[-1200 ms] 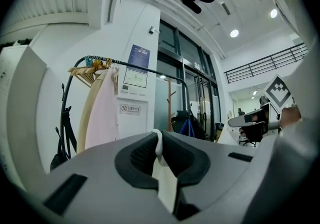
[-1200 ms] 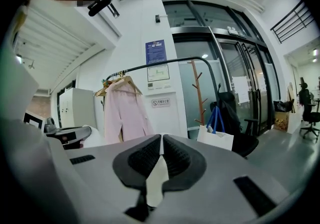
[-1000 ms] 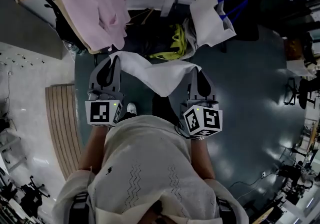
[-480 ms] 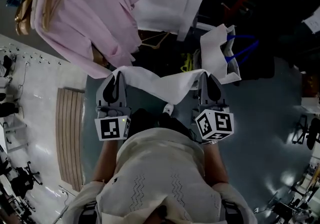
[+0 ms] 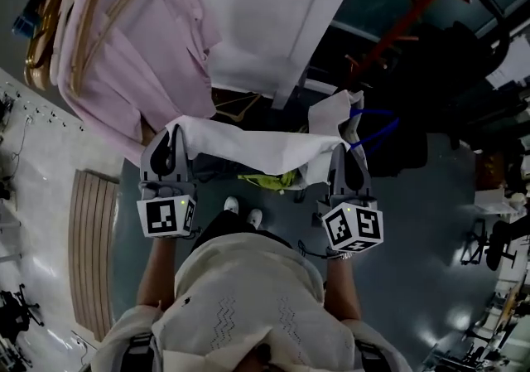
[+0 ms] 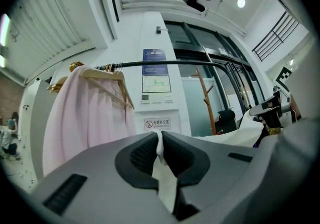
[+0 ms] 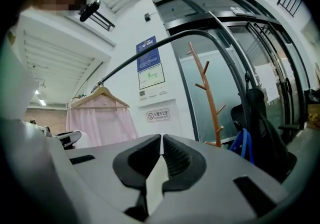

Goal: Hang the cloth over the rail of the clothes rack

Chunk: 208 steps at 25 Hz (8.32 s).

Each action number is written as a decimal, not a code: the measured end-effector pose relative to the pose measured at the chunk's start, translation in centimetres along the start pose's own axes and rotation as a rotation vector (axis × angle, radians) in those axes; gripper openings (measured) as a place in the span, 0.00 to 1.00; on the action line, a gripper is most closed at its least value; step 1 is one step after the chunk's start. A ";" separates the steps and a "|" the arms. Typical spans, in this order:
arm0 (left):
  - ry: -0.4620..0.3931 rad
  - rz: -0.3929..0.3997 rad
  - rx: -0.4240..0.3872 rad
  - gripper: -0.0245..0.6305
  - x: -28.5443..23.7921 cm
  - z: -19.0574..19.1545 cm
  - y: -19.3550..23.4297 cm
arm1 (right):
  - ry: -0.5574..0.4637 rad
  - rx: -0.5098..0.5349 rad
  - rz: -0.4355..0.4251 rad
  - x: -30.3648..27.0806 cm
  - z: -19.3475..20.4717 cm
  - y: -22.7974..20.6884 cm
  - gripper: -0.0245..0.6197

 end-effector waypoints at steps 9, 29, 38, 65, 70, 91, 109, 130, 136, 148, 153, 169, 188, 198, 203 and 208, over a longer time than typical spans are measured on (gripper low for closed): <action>-0.158 0.043 -0.034 0.08 -6.0 -4.4 2.0 | -0.176 0.043 0.016 -2.7 -7.0 -0.3 0.08; -0.417 0.103 -0.197 0.08 -11.9 -17.2 5.8 | -0.401 0.139 -0.091 -6.6 -20.1 2.5 0.08; -0.506 0.088 -0.229 0.08 -15.0 -23.8 7.1 | -0.477 0.289 -0.127 -8.6 -27.1 4.5 0.08; -0.457 0.235 -0.565 0.08 -32.6 -38.5 8.7 | -0.509 0.422 -0.182 -21.4 -47.0 3.6 0.08; -0.460 0.211 -0.625 0.08 -35.8 -40.1 8.6 | -0.518 0.438 -0.172 -24.2 -48.8 2.9 0.08; -0.150 0.351 -0.814 0.08 -42.8 -35.3 8.7 | -0.162 0.233 -0.340 -33.3 -45.1 -1.6 0.09; -0.123 0.291 -0.827 0.08 -41.8 -35.2 8.3 | -0.249 0.215 -0.537 -30.0 -47.9 2.6 0.23; -0.279 0.587 -0.628 0.08 -39.5 -36.9 9.4 | -0.115 0.502 -0.879 -41.4 -37.4 28.1 0.23; -0.243 0.571 -0.781 0.08 -39.6 -35.6 10.2 | -0.073 0.463 -0.859 -42.7 -36.5 27.9 0.08; -0.222 0.519 -0.681 0.08 -33.1 -36.3 12.9 | -0.053 0.356 -0.707 -43.9 -36.8 25.8 0.11; -0.137 0.559 -0.602 0.08 -29.3 -32.4 12.7 | -0.090 0.293 -0.668 -44.4 -37.8 25.0 0.15; -0.105 0.150 0.013 0.26 -24.0 -22.6 13.9 | -0.315 0.220 -0.660 -21.5 -34.8 16.2 0.19; -0.041 0.308 0.127 0.20 -27.2 -21.0 15.1 | -0.179 0.104 -0.314 -17.6 -26.4 2.0 0.19; -0.069 0.340 0.072 0.07 -26.4 -24.2 14.3 | -0.178 0.147 -0.306 -19.8 -27.6 2.9 0.18; -0.102 0.317 0.013 0.07 -27.3 -27.5 14.2 | -0.256 0.140 -0.294 -18.6 -30.5 3.1 0.07; -0.112 0.347 0.045 0.07 -28.2 -28.7 13.2 | -0.344 0.094 -0.241 -17.1 -33.3 1.5 0.07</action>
Point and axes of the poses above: the fingertips, and each gripper's own axes: x backward along the fingers, y to its left, z out of its underside, the point moved 6 cm from there along x, backward along the fingers, and after that the axes turned 12 degrees about -y, right-handed, at the moved point
